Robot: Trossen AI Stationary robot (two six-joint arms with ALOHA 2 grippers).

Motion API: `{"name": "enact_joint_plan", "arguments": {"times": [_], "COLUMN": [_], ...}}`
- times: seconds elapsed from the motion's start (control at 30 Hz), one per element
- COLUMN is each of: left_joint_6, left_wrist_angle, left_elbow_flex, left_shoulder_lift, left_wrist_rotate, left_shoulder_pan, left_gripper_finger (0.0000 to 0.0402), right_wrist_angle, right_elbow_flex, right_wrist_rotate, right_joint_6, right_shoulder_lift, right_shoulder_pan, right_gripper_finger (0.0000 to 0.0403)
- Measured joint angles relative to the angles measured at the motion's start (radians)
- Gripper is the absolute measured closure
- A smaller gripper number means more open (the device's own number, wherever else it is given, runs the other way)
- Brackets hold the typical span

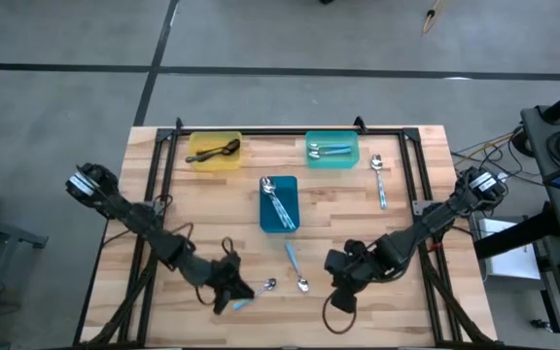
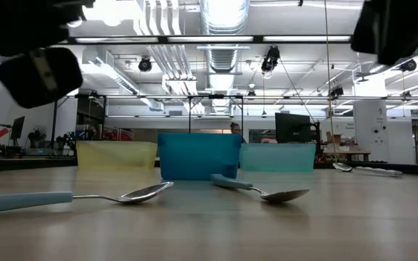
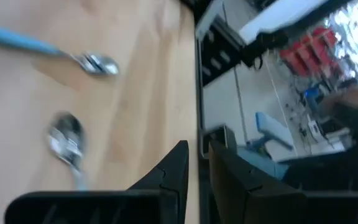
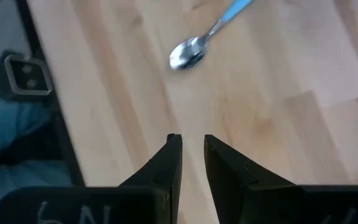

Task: Sort silverware by color (type)
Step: Put the light blue spoon into the light blue bin

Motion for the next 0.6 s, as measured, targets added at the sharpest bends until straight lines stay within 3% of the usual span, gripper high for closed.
{"name": "enact_joint_plan", "arguments": {"times": [0.17,0.43,0.6], "left_joint_6": [-0.024,-0.023,-0.014], "left_wrist_angle": [-0.172,-0.769,-0.994], "left_elbow_flex": [0.163,0.504,0.631], "left_shoulder_lift": [0.13,0.318,0.39], "left_wrist_rotate": [0.0,0.0,-0.005], "left_shoulder_pan": [-0.038,-0.058,-0.062], "left_gripper_finger": [0.0357,0.0357,0.0357], "right_wrist_angle": [0.001,-0.013,-0.013], "right_elbow_flex": [0.0,-0.001,-0.001], "right_wrist_rotate": [0.008,0.01,0.014], "right_joint_6": [0.01,0.014,0.034], "right_shoulder_lift": [-0.004,-0.002,-0.002], "right_shoulder_pan": [0.038,0.095,0.123], "right_gripper_finger": [0.0344,0.0344,0.0344]}}
